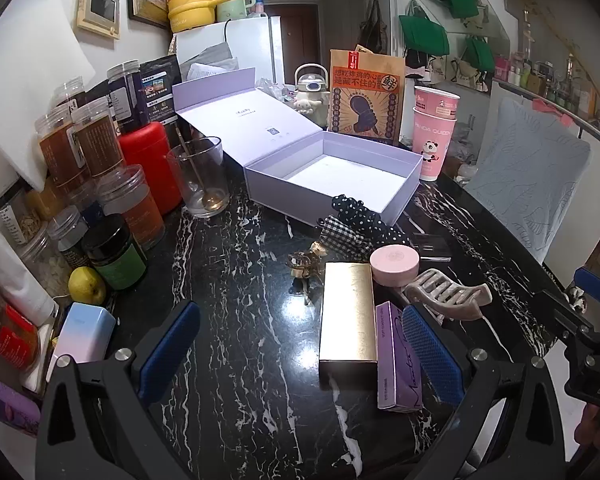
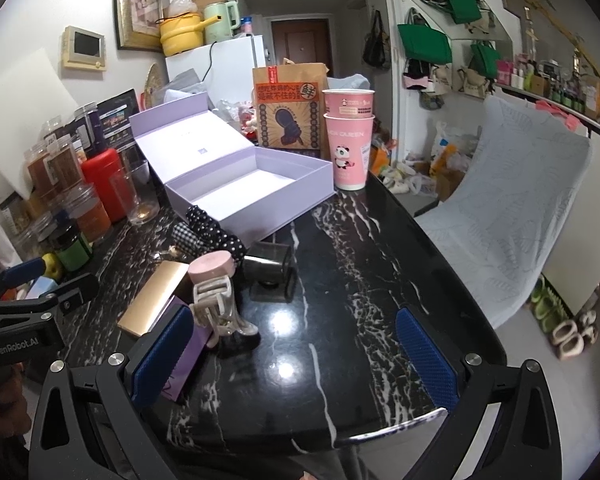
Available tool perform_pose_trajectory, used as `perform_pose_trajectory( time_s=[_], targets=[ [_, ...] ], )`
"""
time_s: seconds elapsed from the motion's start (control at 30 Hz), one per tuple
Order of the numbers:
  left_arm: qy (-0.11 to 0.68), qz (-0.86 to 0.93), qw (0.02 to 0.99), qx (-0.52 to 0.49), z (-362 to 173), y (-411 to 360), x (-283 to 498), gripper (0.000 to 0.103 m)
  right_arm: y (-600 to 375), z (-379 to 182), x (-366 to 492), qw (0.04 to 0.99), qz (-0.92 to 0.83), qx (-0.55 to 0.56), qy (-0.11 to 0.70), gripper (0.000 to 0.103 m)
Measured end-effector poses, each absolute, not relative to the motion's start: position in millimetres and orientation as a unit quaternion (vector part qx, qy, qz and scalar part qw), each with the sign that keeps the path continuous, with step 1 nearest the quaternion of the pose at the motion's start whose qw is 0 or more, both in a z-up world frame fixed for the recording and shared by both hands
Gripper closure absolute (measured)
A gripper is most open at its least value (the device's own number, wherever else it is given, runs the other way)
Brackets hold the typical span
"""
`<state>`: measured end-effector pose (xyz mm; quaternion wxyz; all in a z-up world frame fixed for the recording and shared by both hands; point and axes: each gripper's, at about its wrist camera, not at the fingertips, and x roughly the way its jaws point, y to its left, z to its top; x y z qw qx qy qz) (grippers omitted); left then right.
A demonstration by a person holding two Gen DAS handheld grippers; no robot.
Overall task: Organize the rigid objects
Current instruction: 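Move the left tool toward the gold box while the right tool approaches the beige claw clip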
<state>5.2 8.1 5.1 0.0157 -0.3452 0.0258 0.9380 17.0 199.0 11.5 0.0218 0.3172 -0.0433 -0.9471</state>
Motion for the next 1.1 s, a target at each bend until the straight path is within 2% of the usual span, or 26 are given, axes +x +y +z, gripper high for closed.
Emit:
perform_pose_trajectory(
  time_s=[1.1],
  targets=[
    [0.041, 0.935, 0.011, -0.351, 0.8, 8.4, 8.4, 0.000, 194.2, 6.0, 18.2, 0.030, -0.944, 0.326, -0.033, 0.000]
  ],
)
